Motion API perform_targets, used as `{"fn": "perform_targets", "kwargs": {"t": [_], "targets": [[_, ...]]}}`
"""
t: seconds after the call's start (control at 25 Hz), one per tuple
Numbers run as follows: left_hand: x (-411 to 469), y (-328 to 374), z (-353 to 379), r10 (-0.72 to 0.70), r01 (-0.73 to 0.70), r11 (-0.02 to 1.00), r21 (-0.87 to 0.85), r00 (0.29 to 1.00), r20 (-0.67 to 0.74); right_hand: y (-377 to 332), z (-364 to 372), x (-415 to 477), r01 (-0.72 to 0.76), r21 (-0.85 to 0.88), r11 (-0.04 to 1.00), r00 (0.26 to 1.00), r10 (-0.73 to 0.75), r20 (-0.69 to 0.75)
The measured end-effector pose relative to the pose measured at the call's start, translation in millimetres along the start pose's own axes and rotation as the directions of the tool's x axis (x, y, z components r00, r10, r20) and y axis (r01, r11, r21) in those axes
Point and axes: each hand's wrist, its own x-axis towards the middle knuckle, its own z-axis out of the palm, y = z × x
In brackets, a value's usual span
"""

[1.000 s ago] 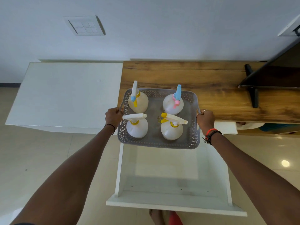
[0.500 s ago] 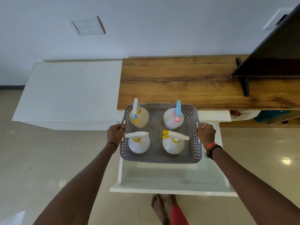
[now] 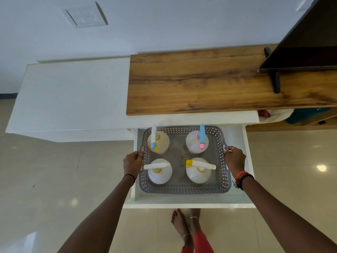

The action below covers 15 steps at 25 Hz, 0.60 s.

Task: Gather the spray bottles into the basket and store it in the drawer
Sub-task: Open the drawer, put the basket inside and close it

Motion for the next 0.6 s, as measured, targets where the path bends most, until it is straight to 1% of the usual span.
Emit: {"fn": "perform_targets", "kwargs": {"t": [0.12, 0.24, 0.44, 0.6], "targets": [[-1, -9, 14, 0.006, -0.006, 1.000, 0.012, 1.000, -0.002, 15, 6, 4, -0.004, -0.013, 1.000, 1.000, 0.003, -0.003], [0, -19, 30, 0.001, -0.001, 1.000, -0.015, 1.000, -0.002, 27, 15, 12, -0.019, -0.008, 1.000, 1.000, 0.019, -0.005], [12, -43, 63, -0.085, 0.085, 0.994, -0.062, 0.996, -0.004, 48, 39, 29, -0.055, 0.014, 0.998, 0.998, 0.055, -0.003], [26, -64, 88, -0.116, 0.121, 0.986, -0.117, 0.992, 0.049, 68, 57, 46, -0.068, -0.010, 0.998, 0.997, 0.069, 0.019]]}}
